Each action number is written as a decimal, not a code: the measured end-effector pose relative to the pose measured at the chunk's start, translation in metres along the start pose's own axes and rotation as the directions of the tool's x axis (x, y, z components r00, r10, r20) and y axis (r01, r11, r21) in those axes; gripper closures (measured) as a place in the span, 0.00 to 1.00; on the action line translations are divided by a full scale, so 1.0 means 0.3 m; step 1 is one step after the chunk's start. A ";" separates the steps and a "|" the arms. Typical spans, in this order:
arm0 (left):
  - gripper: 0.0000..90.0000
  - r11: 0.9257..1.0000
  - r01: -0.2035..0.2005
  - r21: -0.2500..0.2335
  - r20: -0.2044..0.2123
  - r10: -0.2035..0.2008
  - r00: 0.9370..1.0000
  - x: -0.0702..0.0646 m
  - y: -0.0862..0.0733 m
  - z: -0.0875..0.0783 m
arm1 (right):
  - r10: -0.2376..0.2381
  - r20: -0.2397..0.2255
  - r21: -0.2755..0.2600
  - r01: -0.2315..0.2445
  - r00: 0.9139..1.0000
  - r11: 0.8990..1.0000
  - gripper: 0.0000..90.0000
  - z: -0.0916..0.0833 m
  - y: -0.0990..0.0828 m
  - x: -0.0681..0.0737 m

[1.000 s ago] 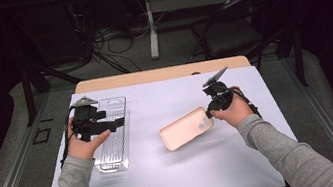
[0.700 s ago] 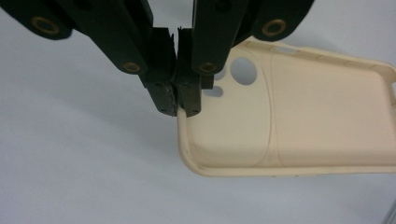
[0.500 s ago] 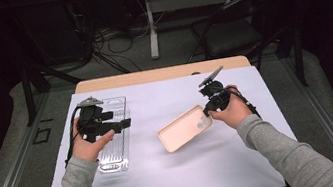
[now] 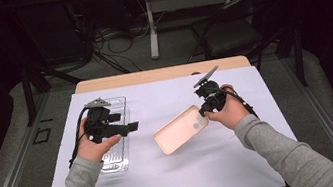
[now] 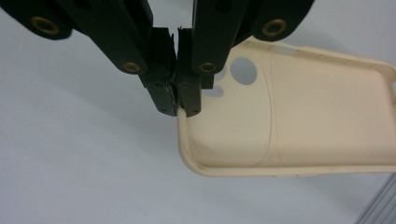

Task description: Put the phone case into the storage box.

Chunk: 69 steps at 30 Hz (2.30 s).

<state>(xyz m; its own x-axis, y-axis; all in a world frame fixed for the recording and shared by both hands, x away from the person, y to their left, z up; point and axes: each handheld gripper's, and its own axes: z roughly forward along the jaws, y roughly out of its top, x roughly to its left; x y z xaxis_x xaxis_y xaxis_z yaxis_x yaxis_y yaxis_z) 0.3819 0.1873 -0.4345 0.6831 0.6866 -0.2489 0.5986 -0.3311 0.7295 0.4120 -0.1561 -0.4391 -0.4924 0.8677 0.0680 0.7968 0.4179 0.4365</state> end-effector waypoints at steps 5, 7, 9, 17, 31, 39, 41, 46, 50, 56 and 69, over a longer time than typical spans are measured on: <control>0.18 1.000 -0.007 0.002 0.024 0.007 1.000 -0.016 0.001 0.017 | -0.009 0.003 0.000 0.009 1.000 1.000 0.97 -0.002 0.001 0.010; 0.20 1.000 -0.001 0.005 0.055 0.001 0.998 -0.019 0.000 0.029 | -0.019 0.003 -0.015 0.019 1.000 1.000 0.97 -0.001 -0.001 0.019; 0.21 1.000 0.003 0.007 0.059 -0.004 0.998 -0.021 -0.002 0.035 | -0.025 0.004 -0.005 0.025 1.000 1.000 0.97 -0.004 -0.002 0.022; 0.34 0.999 -0.023 0.028 0.093 0.021 0.995 -0.041 -0.006 0.060 | -0.069 0.001 -0.017 0.069 0.998 0.997 0.97 -0.016 -0.004 0.065; 0.46 0.995 -0.049 0.092 0.141 0.036 0.989 -0.079 -0.016 0.099 | -0.140 -0.012 -0.045 0.139 0.990 0.989 0.97 -0.026 -0.009 0.126; 0.51 0.994 -0.070 0.089 0.168 0.055 0.984 -0.104 -0.023 0.117 | -0.166 -0.010 -0.042 0.165 0.986 0.985 0.97 -0.031 -0.013 0.148; 0.51 0.993 -0.079 0.090 0.170 0.062 0.983 -0.109 -0.024 0.122 | -0.166 -0.009 -0.041 0.165 0.986 0.985 0.97 -0.031 -0.015 0.156; 0.54 0.990 -0.093 0.102 0.201 0.071 0.977 -0.114 -0.026 0.134 | -0.180 -0.009 -0.046 0.180 0.984 0.983 0.97 -0.028 -0.017 0.164; 0.59 0.990 -0.082 0.119 0.219 0.054 0.974 -0.116 -0.028 0.143 | -0.184 -0.008 -0.055 0.184 0.983 0.981 0.97 -0.027 -0.018 0.169; 0.65 0.984 -0.069 0.163 0.245 0.027 0.969 -0.115 -0.032 0.159 | -0.196 -0.004 -0.048 0.196 0.981 0.979 0.97 -0.030 -0.023 0.179; 0.78 0.974 -0.072 0.217 0.285 0.008 0.959 -0.121 -0.039 0.180 | -0.234 -0.006 -0.050 0.234 0.972 0.971 0.97 -0.021 -0.032 0.207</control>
<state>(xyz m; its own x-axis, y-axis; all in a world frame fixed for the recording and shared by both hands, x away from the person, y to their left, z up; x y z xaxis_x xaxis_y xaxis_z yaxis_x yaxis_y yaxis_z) 0.3727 0.1314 -0.4684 0.7786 0.4714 -0.4141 0.6240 -0.5123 0.5901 0.3715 -0.1079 -0.4334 -0.6675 0.7440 -0.0305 0.6411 0.5951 0.4846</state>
